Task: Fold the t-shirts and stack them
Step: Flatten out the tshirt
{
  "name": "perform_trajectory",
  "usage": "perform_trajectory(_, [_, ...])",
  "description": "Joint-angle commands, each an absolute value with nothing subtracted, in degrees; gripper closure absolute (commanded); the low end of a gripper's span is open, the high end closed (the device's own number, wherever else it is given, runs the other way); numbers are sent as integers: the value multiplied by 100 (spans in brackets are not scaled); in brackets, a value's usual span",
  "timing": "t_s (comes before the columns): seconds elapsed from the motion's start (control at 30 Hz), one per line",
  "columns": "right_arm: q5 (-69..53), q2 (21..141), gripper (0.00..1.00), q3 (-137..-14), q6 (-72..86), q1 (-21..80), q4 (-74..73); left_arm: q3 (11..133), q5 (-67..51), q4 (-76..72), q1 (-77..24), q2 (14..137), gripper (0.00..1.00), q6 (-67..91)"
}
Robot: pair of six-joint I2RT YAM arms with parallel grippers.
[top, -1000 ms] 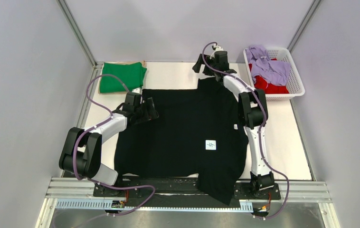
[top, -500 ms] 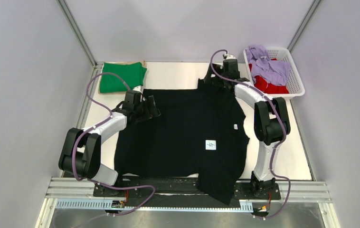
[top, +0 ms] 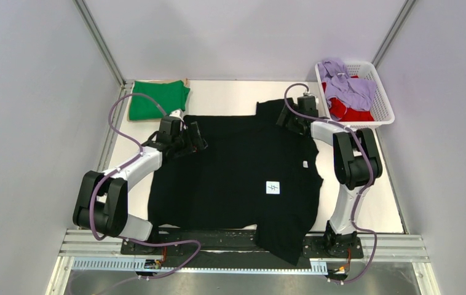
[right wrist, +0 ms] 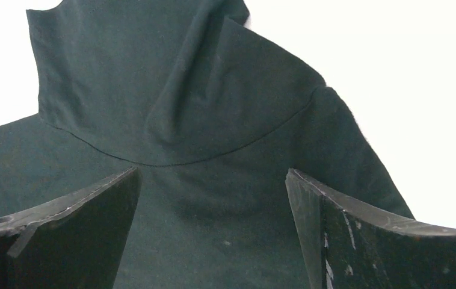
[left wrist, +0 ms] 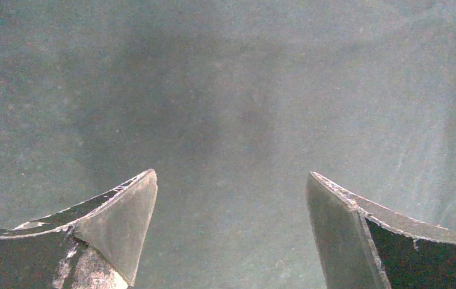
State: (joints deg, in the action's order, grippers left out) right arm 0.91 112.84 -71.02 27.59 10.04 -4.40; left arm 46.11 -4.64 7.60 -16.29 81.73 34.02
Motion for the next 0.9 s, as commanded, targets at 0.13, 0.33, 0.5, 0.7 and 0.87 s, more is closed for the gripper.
perform_trajectory(0.13, [856, 10727, 0, -6110, 3282, 880, -851, 4651, -331, 834, -1607, 7950, 0, 3412])
perform_trajectory(0.33, [770, 10626, 0, -6481, 2908, 879, -877, 5025, -307, 1122, -1607, 8225, 0, 3357])
perform_trajectory(0.5, [747, 10464, 0, -6639, 2730, 965, -1024, 5653, -325, 1642, -1606, 8790, 0, 3240])
perform_trajectory(0.7, [1264, 9969, 0, -6580, 2562, 1288, -1440, 6120, -371, 1955, -1608, 9302, 0, 3163])
perform_trajectory(0.87, [1217, 9787, 0, -6258, 2708, 1643, -1505, 6477, -321, 2113, -1608, 9951, 0, 3167])
